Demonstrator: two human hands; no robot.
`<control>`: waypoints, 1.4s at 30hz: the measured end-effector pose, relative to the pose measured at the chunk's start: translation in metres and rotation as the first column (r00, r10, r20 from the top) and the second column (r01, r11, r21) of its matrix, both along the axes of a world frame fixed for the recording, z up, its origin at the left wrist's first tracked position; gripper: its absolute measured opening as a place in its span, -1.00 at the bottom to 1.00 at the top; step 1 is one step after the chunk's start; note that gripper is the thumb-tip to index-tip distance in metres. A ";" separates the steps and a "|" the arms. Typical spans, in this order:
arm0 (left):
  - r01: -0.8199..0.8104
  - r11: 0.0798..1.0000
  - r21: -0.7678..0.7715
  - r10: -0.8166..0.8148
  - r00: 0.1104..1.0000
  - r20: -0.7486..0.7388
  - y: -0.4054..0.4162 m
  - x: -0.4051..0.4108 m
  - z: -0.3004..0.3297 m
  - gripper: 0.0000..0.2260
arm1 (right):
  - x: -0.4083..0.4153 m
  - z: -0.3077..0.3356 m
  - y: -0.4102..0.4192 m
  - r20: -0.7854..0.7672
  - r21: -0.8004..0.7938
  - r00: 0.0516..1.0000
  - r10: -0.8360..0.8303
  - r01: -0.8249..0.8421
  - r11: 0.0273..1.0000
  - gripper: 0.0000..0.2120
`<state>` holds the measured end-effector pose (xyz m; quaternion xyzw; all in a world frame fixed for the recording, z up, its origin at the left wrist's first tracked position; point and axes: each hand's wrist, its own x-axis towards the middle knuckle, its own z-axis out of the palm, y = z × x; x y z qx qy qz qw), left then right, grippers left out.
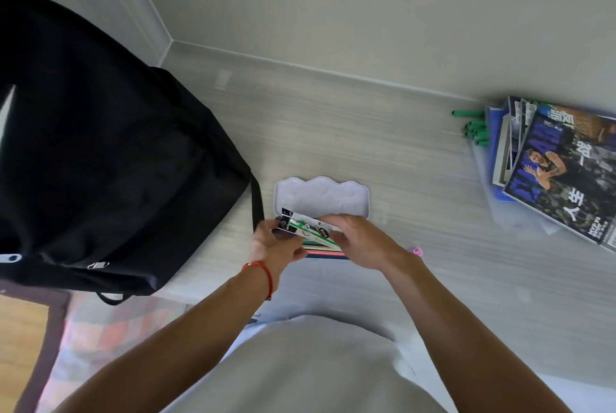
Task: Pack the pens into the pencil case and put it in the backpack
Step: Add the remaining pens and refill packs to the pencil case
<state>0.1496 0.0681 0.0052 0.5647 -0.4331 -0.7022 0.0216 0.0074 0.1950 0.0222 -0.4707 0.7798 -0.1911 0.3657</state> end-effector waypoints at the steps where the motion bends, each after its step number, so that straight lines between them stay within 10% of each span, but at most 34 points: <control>1: 0.073 0.978 -0.197 -0.053 0.993 0.103 -0.003 0.003 0.000 -0.62 | -0.002 -0.001 0.000 -0.020 0.019 0.999 0.026 -0.026 0.999 -0.56; 4: 0.386 0.697 -0.605 -0.266 0.922 0.281 -0.007 0.011 -0.001 -0.58 | -0.003 -0.006 -0.003 -0.038 0.024 0.996 0.083 -0.082 0.996 -0.56; 8: 0.549 0.430 -0.717 -0.446 0.820 0.360 -0.006 0.015 -0.007 -0.60 | -0.003 -0.010 -0.006 0.007 -0.035 0.998 0.067 -0.067 0.997 -0.66; 16: 0.613 0.232 -0.755 -0.527 0.732 0.432 -0.013 0.021 -0.016 -0.66 | -0.012 -0.022 0.034 -0.154 -0.192 0.940 -0.305 0.274 0.942 -0.78; 21: 0.677 0.076 -0.732 -0.621 0.606 0.496 -0.018 0.022 -0.015 -0.59 | 0.001 -0.033 0.070 -0.194 -0.112 0.927 -0.322 0.306 0.946 -0.49; 42: 0.689 0.049 -0.723 -0.587 0.605 0.538 -0.022 0.023 -0.017 -0.71 | 0.009 -0.041 0.049 -0.147 -0.140 0.866 -0.478 0.460 0.877 -0.71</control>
